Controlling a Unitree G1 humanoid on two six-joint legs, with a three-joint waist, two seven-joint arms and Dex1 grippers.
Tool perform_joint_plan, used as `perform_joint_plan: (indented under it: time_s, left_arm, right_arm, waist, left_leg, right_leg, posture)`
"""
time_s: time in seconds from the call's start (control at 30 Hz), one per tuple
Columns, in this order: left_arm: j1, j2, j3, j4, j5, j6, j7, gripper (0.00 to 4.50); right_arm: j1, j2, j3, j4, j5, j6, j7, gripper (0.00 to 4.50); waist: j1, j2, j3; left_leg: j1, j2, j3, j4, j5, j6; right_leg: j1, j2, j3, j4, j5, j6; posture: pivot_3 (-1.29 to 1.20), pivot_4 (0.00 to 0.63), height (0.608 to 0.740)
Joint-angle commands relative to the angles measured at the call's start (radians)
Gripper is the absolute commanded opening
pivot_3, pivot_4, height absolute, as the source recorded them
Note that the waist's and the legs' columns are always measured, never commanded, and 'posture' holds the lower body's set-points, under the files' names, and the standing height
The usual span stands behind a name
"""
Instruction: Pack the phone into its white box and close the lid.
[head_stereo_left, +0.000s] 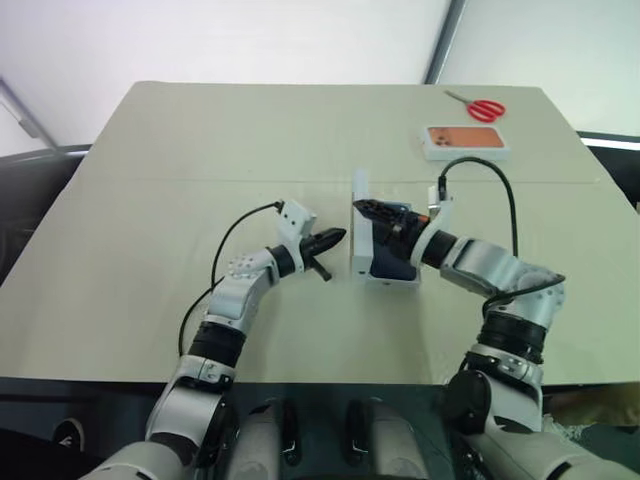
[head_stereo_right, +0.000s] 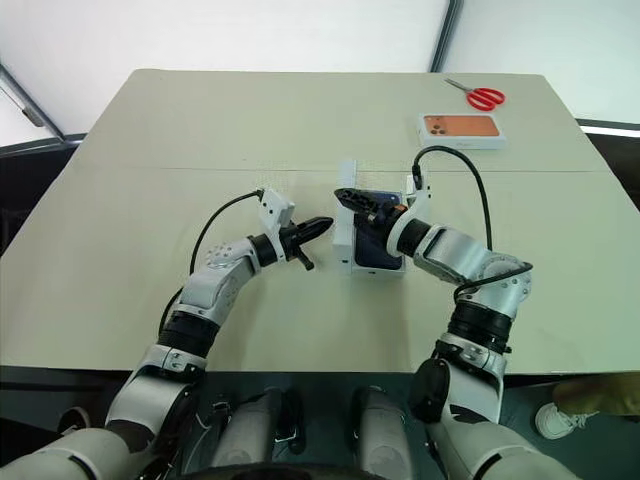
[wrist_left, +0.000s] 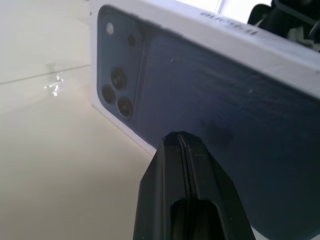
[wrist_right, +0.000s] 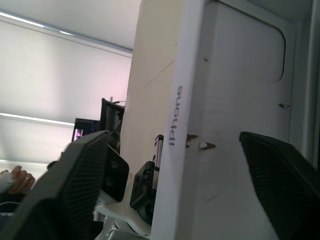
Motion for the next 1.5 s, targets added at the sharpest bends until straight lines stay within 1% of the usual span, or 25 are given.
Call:
perform_joint_plan:
  time_s: [0.03,0.07,0.13,0.2,0.27,0.33,0.43,0.5,0.53,0.63,0.67,0.7,0.77,0.8,0.87,0.93,0.97,1.0,1.1,1.17,1.23,1.4,1.5]
  left_arm:
    - [-0.049,-0.034,0.001,0.024,0.006,-0.050,0.007,0.00]
    - [-0.059,-0.045,0.001,0.041,0.009,-0.058,0.008,0.00]
    - [-0.075,-0.066,-0.008,0.076,0.018,-0.078,0.008,0.00]
    - [-0.085,-0.079,-0.011,0.100,0.026,-0.094,0.005,0.00]
    - [-0.109,-0.106,-0.015,0.144,0.034,-0.111,0.003,0.00]
    - [-0.133,-0.132,-0.019,0.192,0.044,-0.128,0.001,0.00]
    - [-0.152,-0.160,-0.026,0.239,0.061,-0.158,-0.002,0.00]
    - [-0.160,-0.168,-0.021,0.253,0.059,-0.164,0.000,0.00]
    - [-0.161,-0.167,-0.020,0.252,0.060,-0.172,-0.003,0.00]
    - [-0.159,-0.155,-0.012,0.235,0.059,-0.173,-0.006,0.00]
    - [-0.156,-0.145,-0.005,0.219,0.055,-0.168,-0.007,0.00]
    - [-0.152,-0.132,0.002,0.199,0.050,-0.153,-0.004,0.00]
    - [-0.142,-0.109,0.010,0.167,0.044,-0.128,-0.001,0.00]
    - [-0.136,-0.094,0.013,0.154,0.045,-0.120,0.001,0.00]
    - [-0.118,-0.056,0.017,0.134,0.054,-0.083,0.005,0.00]
    - [-0.103,-0.028,0.009,0.123,0.068,-0.049,0.006,0.00]
    - [-0.100,-0.020,0.005,0.120,0.069,-0.027,0.009,0.00]
    - [-0.097,-0.015,0.002,0.115,0.068,-0.011,0.011,0.00]
    - [-0.096,-0.005,-0.026,0.114,0.089,0.033,0.011,0.00]
    - [-0.095,-0.009,-0.046,0.114,0.102,0.056,0.007,0.00]
    - [-0.099,-0.024,-0.056,0.122,0.103,0.070,0.006,0.00]
    - [-0.115,-0.066,-0.103,0.166,0.138,0.071,-0.010,0.00]
    - [-0.129,-0.087,-0.109,0.197,0.142,0.064,-0.025,0.00]
  right_arm:
    - [-0.019,-0.184,0.136,-0.089,-0.183,-0.101,0.244,4.46]
    - [-0.026,-0.246,0.184,-0.083,-0.253,-0.146,0.314,4.46]
    - [-0.052,-0.392,0.306,-0.057,-0.442,-0.308,0.483,4.46]
    - [-0.057,-0.479,0.398,-0.035,-0.583,-0.444,0.614,4.46]
    - [-0.079,-0.508,0.415,0.030,-0.677,-0.550,0.659,4.46]
    - [-0.073,-0.544,0.475,0.058,-0.809,-0.680,0.714,4.46]
    - [-0.067,-0.555,0.526,0.084,-0.928,-0.778,0.755,4.46]
    - [-0.052,-0.577,0.580,0.085,-1.029,-0.885,0.806,4.46]
    - [-0.046,-0.582,0.597,0.089,-1.068,-0.919,0.818,4.46]
    - [-0.037,-0.571,0.599,0.096,-1.104,-0.947,0.849,4.46]
    - [-0.031,-0.576,0.613,0.098,-1.140,-0.982,0.857,4.46]
    - [-0.024,-0.571,0.612,0.100,-1.142,-0.987,0.875,4.23]
    - [-0.013,-0.561,0.601,0.104,-1.148,-0.991,0.892,3.62]
    - [-0.006,-0.565,0.604,0.104,-1.171,-1.009,0.895,3.18]
    - [0.007,-0.585,0.627,0.109,-1.238,-1.071,0.905,2.12]
    - [0.021,-0.601,0.646,0.123,-1.295,-1.120,0.920,1.16]
    - [0.026,-0.601,0.645,0.134,-1.310,-1.133,0.917,0.53]
    - [0.030,-0.597,0.641,0.145,-1.319,-1.140,0.916,0.07]
    - [0.049,-0.596,0.646,0.150,-1.358,-1.165,0.921,0.02]
    - [0.079,-0.599,0.659,0.114,-1.361,-1.172,0.967,0.02]
    - [0.106,-0.605,0.669,0.080,-1.360,-1.169,1.018,0.02]
    - [0.112,-0.628,0.646,0.073,-1.380,-1.142,1.054,0.02]
    - [0.129,-0.645,0.640,0.019,-1.368,-1.108,1.093,0.02]
  waist:
    - [0.004,0.000,0.000]
    - [0.002,0.000,0.000]
    - [0.001,0.000,0.000]
    - [-0.001,0.000,0.000]
    - [-0.002,0.000,0.000]
    - [0.001,0.000,0.000]
    - [0.000,0.000,0.000]
    - [0.001,0.000,0.000]
    - [0.001,0.000,0.000]
    - [0.002,0.000,0.000]
    - [0.002,0.000,0.000]
    - [0.002,0.000,0.000]
    - [0.002,0.000,0.000]
    - [0.002,0.000,0.000]
    - [0.001,0.000,0.000]
    - [0.001,0.000,0.000]
    - [0.001,0.000,0.000]
    - [0.001,0.000,0.000]
    - [0.006,0.000,0.000]
    - [0.005,0.000,0.000]
    - [0.006,0.000,0.000]
    - [0.008,0.000,0.000]
    - [0.013,0.000,0.000]
  left_leg:
    - [0.000,0.000,0.000,0.001,0.000,0.001]
    - [-0.002,0.000,0.000,0.001,-0.001,0.002]
    - [-0.003,-0.001,0.000,0.003,-0.002,0.004]
    - [-0.005,-0.001,0.000,0.003,-0.002,0.004]
    - [-0.005,-0.001,0.001,0.003,-0.002,0.004]
    - [-0.005,0.000,0.001,0.003,0.000,0.001]
    - [-0.005,0.000,0.001,0.003,0.001,0.000]
    - [-0.005,0.000,0.001,0.003,0.002,-0.002]
    - [-0.005,0.000,0.001,0.003,0.002,-0.003]
    - [-0.005,0.000,0.001,0.003,0.002,-0.004]
    - [-0.005,0.000,0.001,0.003,0.003,-0.004]
    - [-0.005,0.000,0.001,0.003,0.003,-0.004]
    - [-0.005,0.000,0.001,0.003,0.003,-0.004]
    - [-0.005,0.000,0.001,0.003,0.003,-0.004]
    - [-0.005,0.000,0.001,0.003,0.003,-0.004]
    - [-0.004,0.000,0.001,0.003,0.003,-0.004]
    - [-0.004,0.000,0.001,0.003,0.003,-0.004]
    - [-0.004,0.000,0.001,0.003,0.003,-0.004]
    - [-0.004,0.000,0.001,0.004,0.004,-0.004]
    - [-0.004,-0.001,0.001,0.004,0.004,-0.004]
    - [-0.003,-0.001,0.001,0.004,0.004,-0.004]
    - [-0.002,-0.001,0.000,0.005,0.004,-0.004]
    - [-0.001,-0.001,0.000,0.005,0.004,-0.004]
  right_leg:
    - [0.000,0.000,0.000,0.000,0.000,0.000]
    - [-0.001,0.000,0.000,-0.001,0.000,0.001]
    - [-0.001,-0.001,0.000,-0.002,0.000,0.002]
    - [-0.003,-0.001,0.000,-0.002,0.001,0.003]
    - [-0.003,0.000,0.000,-0.002,0.001,0.003]
    - [-0.003,0.000,0.000,-0.002,0.001,0.003]
    - [-0.003,0.000,-0.001,-0.002,0.001,0.003]
    - [-0.003,0.000,-0.001,-0.002,0.001,0.003]
    - [-0.003,-0.001,-0.001,-0.002,0.001,0.003]
    - [-0.003,-0.001,-0.001,-0.002,0.001,0.003]
    - [-0.003,-0.001,-0.001,-0.002,0.001,0.003]
    - [-0.003,-0.001,-0.001,-0.002,0.001,0.003]
    - [-0.003,-0.001,-0.001,-0.002,0.001,0.003]
    - [-0.003,-0.001,-0.001,-0.002,0.001,0.003]
    - [-0.003,-0.001,-0.001,-0.001,0.001,0.003]
    - [-0.003,-0.001,-0.001,-0.001,0.001,0.003]
    - [-0.003,0.000,-0.001,-0.001,0.001,0.003]
    - [-0.003,0.000,-0.001,-0.001,0.001,0.003]
    - [-0.003,-0.001,-0.001,0.000,0.001,0.003]
    - [-0.002,-0.001,-0.001,-0.001,0.001,0.003]
    - [-0.001,-0.001,-0.001,-0.001,0.001,0.003]
    - [0.000,-0.001,-0.001,-0.001,0.001,0.003]
    - [0.001,-0.001,-0.001,-0.001,0.001,0.003]
  posture:
    - [0.00,0.150,0.738]
    - [0.00,0.150,0.738]
    - [0.00,0.150,0.738]
    - [0.00,0.150,0.738]
    - [0.00,0.150,0.738]
    - [0.00,0.150,0.738]
    - [0.00,0.150,0.738]
    - [0.00,0.150,0.738]
    - [0.00,0.150,0.738]
    - [0.00,0.150,0.738]
    - [0.00,0.150,0.738]
    - [0.00,0.150,0.738]
    - [0.00,0.150,0.738]
    - [0.00,0.150,0.738]
    - [0.00,0.150,0.738]
    - [0.00,0.150,0.738]
    - [0.00,0.150,0.738]
    - [0.00,0.150,0.738]
    - [0.00,0.150,0.738]
    - [0.00,0.150,0.738]
    - [0.00,0.150,0.738]
    - [0.00,0.150,0.738]
    - [0.00,0.150,0.738]
